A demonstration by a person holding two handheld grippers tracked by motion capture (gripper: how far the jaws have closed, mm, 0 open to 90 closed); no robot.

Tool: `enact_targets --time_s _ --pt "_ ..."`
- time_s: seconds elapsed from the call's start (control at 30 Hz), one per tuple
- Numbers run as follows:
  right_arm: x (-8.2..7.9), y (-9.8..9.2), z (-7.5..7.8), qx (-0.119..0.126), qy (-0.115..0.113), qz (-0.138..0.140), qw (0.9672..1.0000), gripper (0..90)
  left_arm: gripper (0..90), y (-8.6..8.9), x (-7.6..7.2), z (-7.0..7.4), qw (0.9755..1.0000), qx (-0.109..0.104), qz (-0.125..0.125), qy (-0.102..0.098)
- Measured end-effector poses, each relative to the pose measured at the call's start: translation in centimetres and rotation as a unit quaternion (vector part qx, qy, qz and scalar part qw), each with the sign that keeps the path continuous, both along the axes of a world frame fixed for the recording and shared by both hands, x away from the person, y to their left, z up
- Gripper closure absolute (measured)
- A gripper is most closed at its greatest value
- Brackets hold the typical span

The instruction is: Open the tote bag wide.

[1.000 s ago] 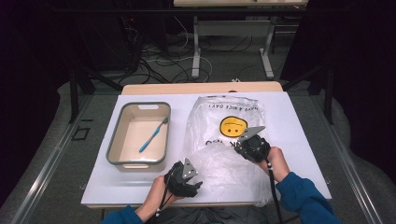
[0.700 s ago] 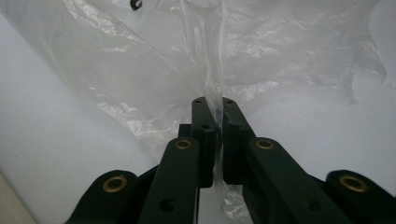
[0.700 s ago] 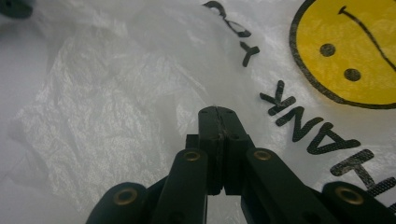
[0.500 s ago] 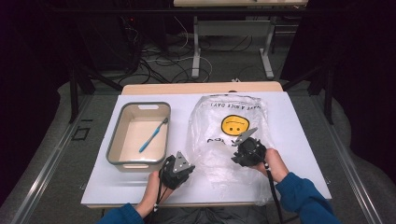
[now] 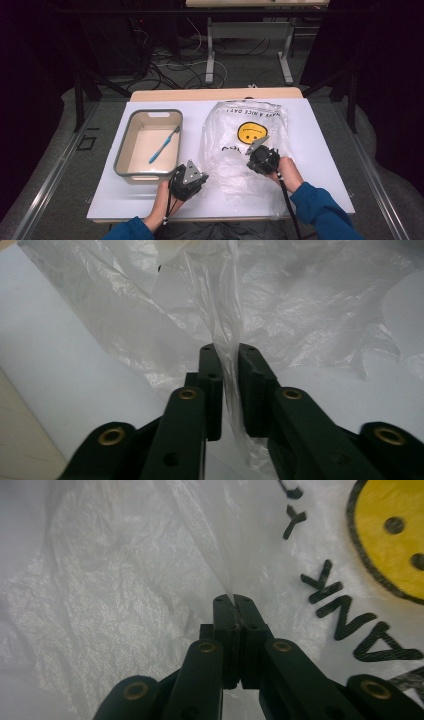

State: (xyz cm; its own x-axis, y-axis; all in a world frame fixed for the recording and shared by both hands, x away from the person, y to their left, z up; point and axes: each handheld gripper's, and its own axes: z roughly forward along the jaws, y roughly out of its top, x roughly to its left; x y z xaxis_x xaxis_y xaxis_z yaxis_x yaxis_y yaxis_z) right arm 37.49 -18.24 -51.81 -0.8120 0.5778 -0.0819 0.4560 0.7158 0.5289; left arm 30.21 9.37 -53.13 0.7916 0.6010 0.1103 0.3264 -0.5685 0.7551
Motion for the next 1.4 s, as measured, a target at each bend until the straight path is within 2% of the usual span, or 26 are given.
enact_targets --time_s 0.07,0.13,0.17,0.2,0.23,0.27,0.33,0.43,0.47,0.5,0.57,0.6,0.77,0.9,0.97,1.0,1.07,1.1,1.13,1.17,1.2,1.23,1.27,1.3,1.33,1.4 --pt "-0.1 -0.4 0.7 0.014 -0.014 -0.005 0.9998 90.0 71.1 0.0 -0.2 0.1 1.0000 -0.002 -0.003 0.002" --pt "-0.3 -0.7 1.3 0.018 -0.015 -0.010 0.9997 90.0 57.0 -0.2 -0.4 0.4 0.9999 0.011 -0.003 0.001" --pt "-0.3 -0.8 1.3 0.027 -0.023 -0.011 0.9993 90.0 52.9 -0.2 -0.5 0.5 1.0000 0.008 -0.002 0.004" --pt "-0.3 -0.9 1.4 0.026 -0.020 -0.012 0.9994 90.0 46.1 -0.4 -0.6 0.5 1.0000 0.008 0.003 0.004" --pt "-0.3 -0.9 1.4 0.026 -0.020 -0.012 0.9994 90.0 46.1 -0.4 -0.7 0.6 0.9999 0.013 0.005 0.004" --pt "-0.4 -1.0 1.5 0.026 -0.018 -0.016 0.9994 90.0 39.7 -0.4 -0.9 0.7 0.9998 0.016 0.002 0.012" --pt "-0.4 -1.2 1.6 0.030 -0.020 -0.021 0.9991 90.0 31.0 -0.5 -1.2 0.9 0.9998 0.016 0.001 0.007" --pt "-0.3 -1.5 1.9 0.035 -0.029 -0.029 0.9986 90.0 25.0 -0.5 -1.8 1.2 0.9998 0.016 -0.004 0.012" --pt "-0.3 -1.6 2.0 0.043 -0.039 -0.035 0.9977 90.0 22.8 -0.6 -1.9 1.1 0.9999 0.016 0.000 0.004" --pt "-0.2 -1.7 2.2 0.044 -0.042 -0.039 0.9974 90.0 21.5 -0.6 -2.1 1.3 0.9997 0.018 -0.007 0.013" --pt "-0.1 -1.8 2.5 0.048 -0.047 -0.038 0.9970 90.0 20.1 -0.8 -2.4 1.3 0.9996 0.025 -0.011 0.008" --pt "0.0 -2.2 3.2 0.056 -0.062 -0.038 0.9958 90.0 18.2 -1.0 -2.5 1.3 0.9997 0.023 -0.011 0.008" --pt "0.2 -3.0 4.9 0.071 -0.087 -0.058 0.9920 90.0 16.3 -1.7 -2.6 0.8 0.9989 0.038 -0.022 0.017" --pt "0.5 -3.7 5.5 0.080 -0.096 -0.070 0.9897 90.0 16.4 -2.4 -2.4 0.4 0.9983 0.048 -0.027 0.017" --pt "0.8 -4.2 6.1 0.090 -0.102 -0.081 0.9874 90.0 26.4 -3.0 -1.9 0.0 0.9979 0.061 -0.023 0.004" --pt "0.9 -4.2 6.3 0.092 -0.101 -0.080 0.9874 90.0 36.3 -3.0 -1.9 0.0 0.9979 0.061 -0.023 0.004" --pt "1.0 -4.2 6.6 0.097 -0.103 -0.081 0.9867 90.0 52.8 -3.3 -1.3 -0.1 0.9986 0.050 -0.016 -0.003" --pt "1.1 -4.1 6.8 0.094 -0.103 -0.077 0.9873 90.0 64.5 -3.4 -1.0 -0.1 0.9990 0.040 -0.016 -0.010" --pt "1.1 -4.1 6.8 0.094 -0.103 -0.077 0.9873 90.0 64.5 -3.5 -0.7 0.1 0.9993 0.032 -0.013 -0.012" --pt "1.2 -3.9 6.9 0.091 -0.099 -0.075 0.9880 90.0 74.6 -3.6 -0.4 0.4 0.9994 0.027 -0.008 -0.022" --pt "1.2 -3.9 6.9 0.091 -0.099 -0.075 0.9880 90.0 74.6 -3.7 -0.2 0.8 0.9994 0.019 -0.001 -0.027" --pt "1.2 -3.8 6.8 0.088 -0.099 -0.074 0.9884 90.0 83.4 -3.7 0.1 1.1 0.9989 0.012 0.006 -0.044" --pt "1.2 -3.8 6.8 0.084 -0.096 -0.075 0.9889 90.0 85.4 -3.6 0.3 1.6 0.9987 0.011 0.012 -0.047" --pt "1.2 -3.8 6.8 0.084 -0.096 -0.075 0.9889 90.0 85.4 -3.5 0.6 2.0 0.9979 0.003 0.026 -0.060" --pt "1.2 -3.9 6.7 0.075 -0.100 -0.075 0.9893 90.0 86.9 -3.3 0.9 2.4 0.9974 -0.001 0.034 -0.063" --pt "1.4 -4.0 6.3 0.062 -0.090 -0.078 0.9909 90.0 87.2 -3.0 1.4 2.9 0.9957 -0.007 0.054 -0.075"
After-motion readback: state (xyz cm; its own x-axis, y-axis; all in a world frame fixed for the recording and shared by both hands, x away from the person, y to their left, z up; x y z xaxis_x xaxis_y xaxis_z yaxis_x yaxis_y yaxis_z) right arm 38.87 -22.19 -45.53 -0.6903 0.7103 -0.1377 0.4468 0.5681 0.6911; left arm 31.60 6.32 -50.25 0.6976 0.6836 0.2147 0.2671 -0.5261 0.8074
